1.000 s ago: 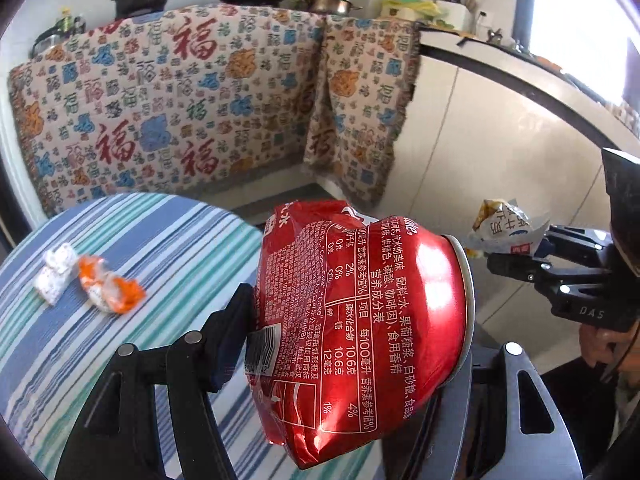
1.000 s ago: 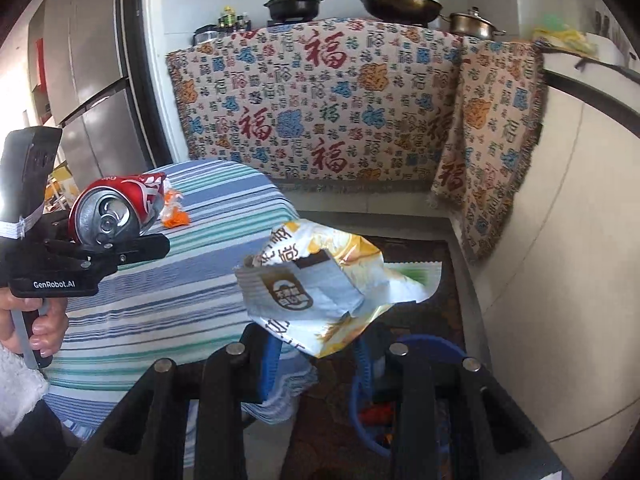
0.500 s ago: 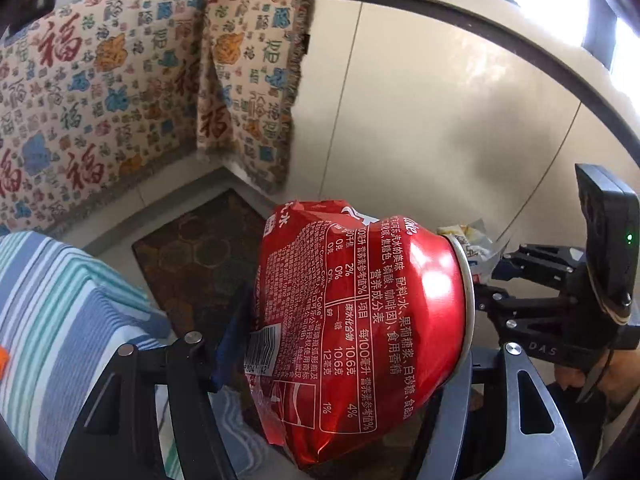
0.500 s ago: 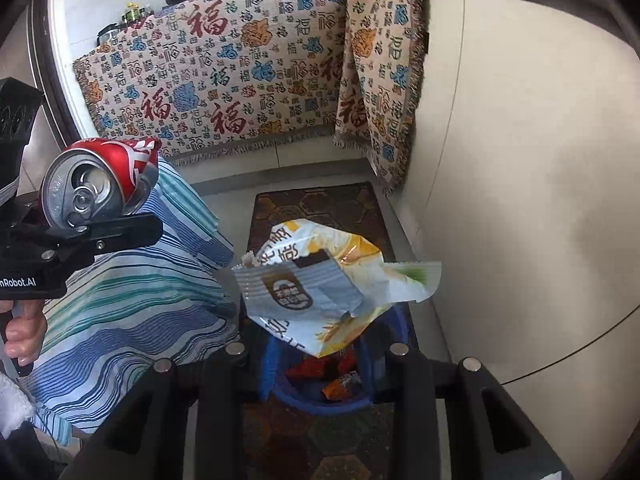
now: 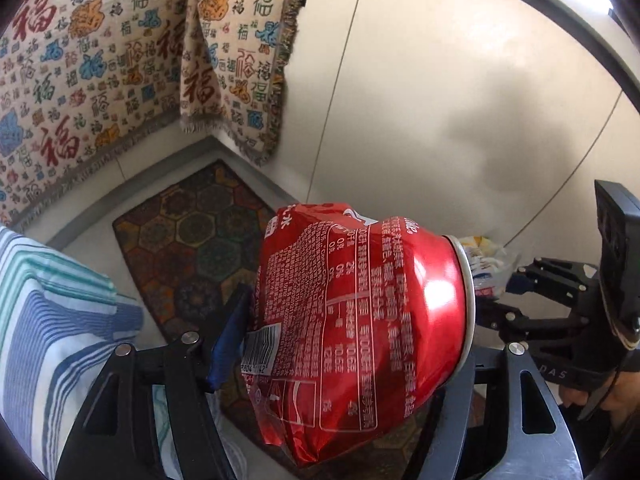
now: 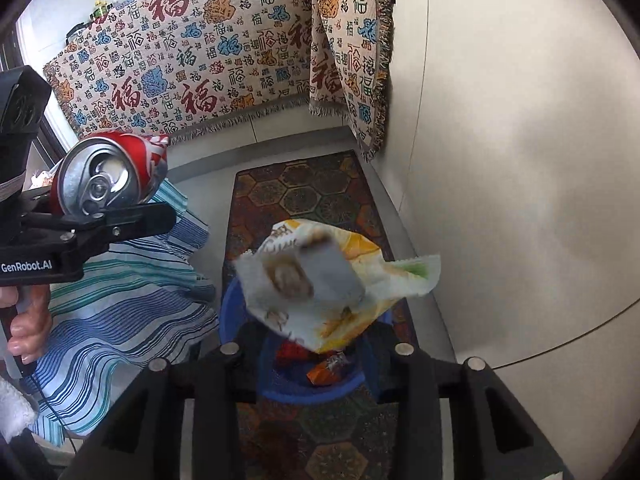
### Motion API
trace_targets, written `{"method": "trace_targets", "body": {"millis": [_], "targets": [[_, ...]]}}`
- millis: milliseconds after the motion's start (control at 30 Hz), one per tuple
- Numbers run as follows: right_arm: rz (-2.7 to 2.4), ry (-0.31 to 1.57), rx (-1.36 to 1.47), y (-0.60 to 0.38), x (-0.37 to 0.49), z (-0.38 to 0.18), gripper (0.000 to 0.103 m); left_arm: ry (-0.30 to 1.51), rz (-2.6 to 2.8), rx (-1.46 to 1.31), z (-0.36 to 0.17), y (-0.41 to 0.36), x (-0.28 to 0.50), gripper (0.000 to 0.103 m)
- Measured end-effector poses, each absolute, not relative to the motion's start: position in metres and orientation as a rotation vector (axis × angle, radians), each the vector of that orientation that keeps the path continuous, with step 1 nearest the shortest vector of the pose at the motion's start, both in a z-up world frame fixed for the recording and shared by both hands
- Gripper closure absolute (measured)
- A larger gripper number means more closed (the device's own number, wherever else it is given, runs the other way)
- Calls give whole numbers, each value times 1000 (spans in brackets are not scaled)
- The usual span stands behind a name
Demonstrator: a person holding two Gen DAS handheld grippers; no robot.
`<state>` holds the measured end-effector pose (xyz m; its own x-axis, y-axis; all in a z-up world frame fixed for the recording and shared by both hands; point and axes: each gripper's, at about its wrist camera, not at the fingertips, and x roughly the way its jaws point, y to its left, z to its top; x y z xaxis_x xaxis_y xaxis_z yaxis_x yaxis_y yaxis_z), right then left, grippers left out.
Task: Collect trash
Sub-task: 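Open both tools to drop the can and wrapper into the wastebasket, then bring both open tools back over the remaining trash on the table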
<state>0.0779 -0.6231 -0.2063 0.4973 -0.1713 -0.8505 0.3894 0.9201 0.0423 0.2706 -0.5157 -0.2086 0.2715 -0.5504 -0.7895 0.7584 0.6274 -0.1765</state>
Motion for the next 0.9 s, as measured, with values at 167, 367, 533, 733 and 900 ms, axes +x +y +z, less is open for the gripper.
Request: {"method": "trace_targets", "body": {"millis": [167, 367, 533, 733, 900], "targets": [[-356, 979, 240, -626, 78, -207, 46, 955, -904, 221, -212, -522, 277, 16], [-366, 955, 246, -628, 76, -203, 46, 948, -910, 210, -210, -521, 277, 16], [-368, 936, 235, -622, 78, -195, 46, 931, -895, 195, -201, -508, 275, 16], [-360, 880, 169, -598, 85, -174, 46, 878, -836, 175, -176, -455, 259, 16], [-308, 812, 113, -564, 101, -149, 46, 839, -718, 144, -152, -371, 246, 13]]}}
